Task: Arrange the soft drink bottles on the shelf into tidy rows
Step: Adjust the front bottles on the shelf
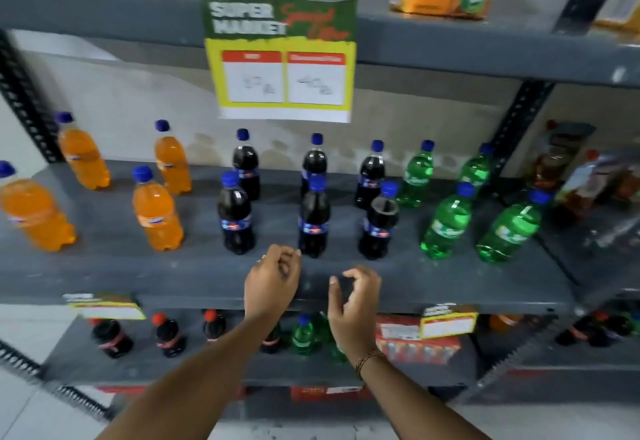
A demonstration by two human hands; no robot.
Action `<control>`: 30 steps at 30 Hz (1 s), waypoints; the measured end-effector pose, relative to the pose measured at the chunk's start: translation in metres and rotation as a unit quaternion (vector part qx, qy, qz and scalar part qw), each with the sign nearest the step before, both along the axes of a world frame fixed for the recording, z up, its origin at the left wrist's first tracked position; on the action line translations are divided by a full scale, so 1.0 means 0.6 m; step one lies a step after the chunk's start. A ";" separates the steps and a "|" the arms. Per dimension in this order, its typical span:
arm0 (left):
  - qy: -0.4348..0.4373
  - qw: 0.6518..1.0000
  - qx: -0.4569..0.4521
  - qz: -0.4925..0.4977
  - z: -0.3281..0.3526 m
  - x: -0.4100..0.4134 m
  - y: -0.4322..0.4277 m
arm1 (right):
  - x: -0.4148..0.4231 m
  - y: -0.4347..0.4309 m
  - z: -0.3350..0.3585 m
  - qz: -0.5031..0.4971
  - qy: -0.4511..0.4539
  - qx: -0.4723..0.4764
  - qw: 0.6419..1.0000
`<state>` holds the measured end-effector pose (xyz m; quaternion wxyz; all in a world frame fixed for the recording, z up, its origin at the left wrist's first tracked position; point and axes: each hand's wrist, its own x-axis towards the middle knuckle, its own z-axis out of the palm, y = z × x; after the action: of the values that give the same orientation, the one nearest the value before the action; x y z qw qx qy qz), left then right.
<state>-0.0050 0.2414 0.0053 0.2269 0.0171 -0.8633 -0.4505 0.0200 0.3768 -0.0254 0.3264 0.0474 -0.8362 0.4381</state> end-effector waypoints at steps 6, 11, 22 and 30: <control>0.048 0.990 0.070 0.113 0.024 0.010 -0.181 | -0.019 -0.203 0.033 0.205 -0.049 -0.007 0.978; 0.027 0.967 0.102 0.231 0.027 -0.004 -0.368 | -0.078 -0.376 0.055 0.200 -0.188 -0.075 0.959; -0.095 0.972 0.130 0.173 0.012 -0.041 -0.572 | -0.126 -0.477 0.034 0.088 -0.239 -0.119 0.960; -0.098 0.966 0.135 0.197 0.005 -0.043 -0.590 | -0.119 -0.484 0.037 0.099 -0.237 -0.155 0.954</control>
<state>-0.0310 -0.1125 0.0084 0.2211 0.2616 -0.7921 -0.5053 -0.0512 0.0864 -0.0035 0.0768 -0.0268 -0.8024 0.5912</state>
